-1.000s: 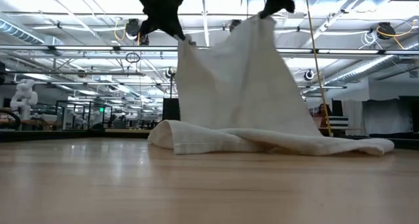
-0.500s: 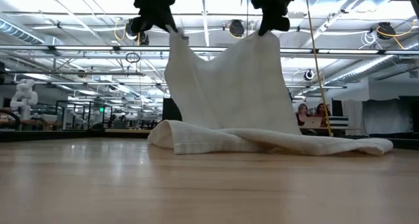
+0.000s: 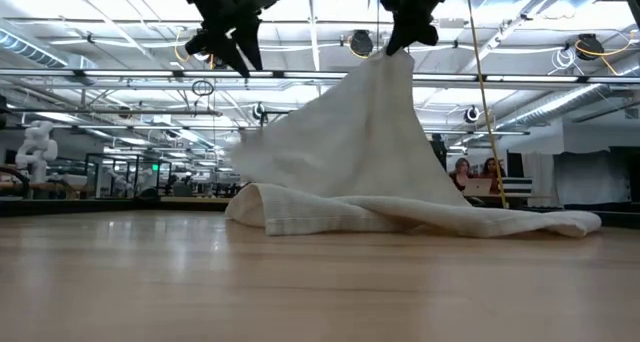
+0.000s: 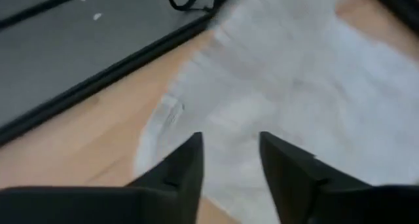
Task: Roll towel into tight, uniform cylinder
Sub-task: Roll the white towel
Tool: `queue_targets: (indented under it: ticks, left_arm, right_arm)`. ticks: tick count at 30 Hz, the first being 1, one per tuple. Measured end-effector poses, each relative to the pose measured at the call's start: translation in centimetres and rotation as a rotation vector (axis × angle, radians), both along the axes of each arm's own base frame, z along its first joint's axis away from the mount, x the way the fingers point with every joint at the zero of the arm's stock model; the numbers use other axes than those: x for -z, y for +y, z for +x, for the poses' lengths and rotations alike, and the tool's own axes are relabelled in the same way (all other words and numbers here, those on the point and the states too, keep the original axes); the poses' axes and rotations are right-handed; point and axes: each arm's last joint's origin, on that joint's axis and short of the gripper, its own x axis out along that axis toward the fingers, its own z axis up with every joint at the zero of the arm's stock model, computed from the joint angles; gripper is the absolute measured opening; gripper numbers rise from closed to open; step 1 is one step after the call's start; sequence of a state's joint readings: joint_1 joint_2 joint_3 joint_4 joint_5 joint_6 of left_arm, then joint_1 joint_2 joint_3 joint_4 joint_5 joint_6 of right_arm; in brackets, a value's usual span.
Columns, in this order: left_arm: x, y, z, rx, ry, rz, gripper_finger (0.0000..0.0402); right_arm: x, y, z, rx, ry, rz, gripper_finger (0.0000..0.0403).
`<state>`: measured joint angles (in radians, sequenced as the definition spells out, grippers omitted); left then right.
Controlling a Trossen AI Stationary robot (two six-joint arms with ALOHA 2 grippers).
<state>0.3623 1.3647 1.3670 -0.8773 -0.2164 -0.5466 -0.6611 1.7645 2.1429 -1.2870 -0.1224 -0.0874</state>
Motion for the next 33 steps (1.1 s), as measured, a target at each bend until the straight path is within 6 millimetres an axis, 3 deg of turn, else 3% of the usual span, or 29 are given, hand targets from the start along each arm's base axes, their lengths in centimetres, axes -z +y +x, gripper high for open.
queue_targets:
  ticks: [3, 8, 14, 19, 27, 33]
  left_arm:
    - [-0.3, -0.7, 0.8, 0.052, -0.104, -0.085, 0.0207]
    - [0.2, -4.7, 3.2, 0.271, -0.144, -0.187, 0.0221]
    - [3.9, -10.4, 6.7, 0.417, -0.012, -0.248, 0.0209]
    - [7.3, -14.1, 8.8, 0.429, 0.086, -0.260, 0.0177]
    - [13.2, -15.7, 12.4, 0.535, 0.163, -0.224, 0.0110]
    - [16.9, -15.6, 13.6, 0.607, 0.256, -0.243, 0.0053]
  right_arm:
    - [-0.2, -0.3, 0.1, -0.020, -0.022, -0.043, 0.0004]
    - [-0.5, -0.8, 0.1, -0.037, -0.040, -0.088, 0.0004]
    - [-0.5, -0.9, 0.1, -0.045, -0.043, -0.090, 0.0004]
    - [-0.5, -0.9, 0.1, -0.048, -0.042, -0.090, 0.0004]
    - [-0.4, -1.0, -0.3, -0.039, -0.026, -0.078, 0.0004]
    - [-0.2, -1.0, -0.5, -0.018, -0.015, -0.050, 0.0004]
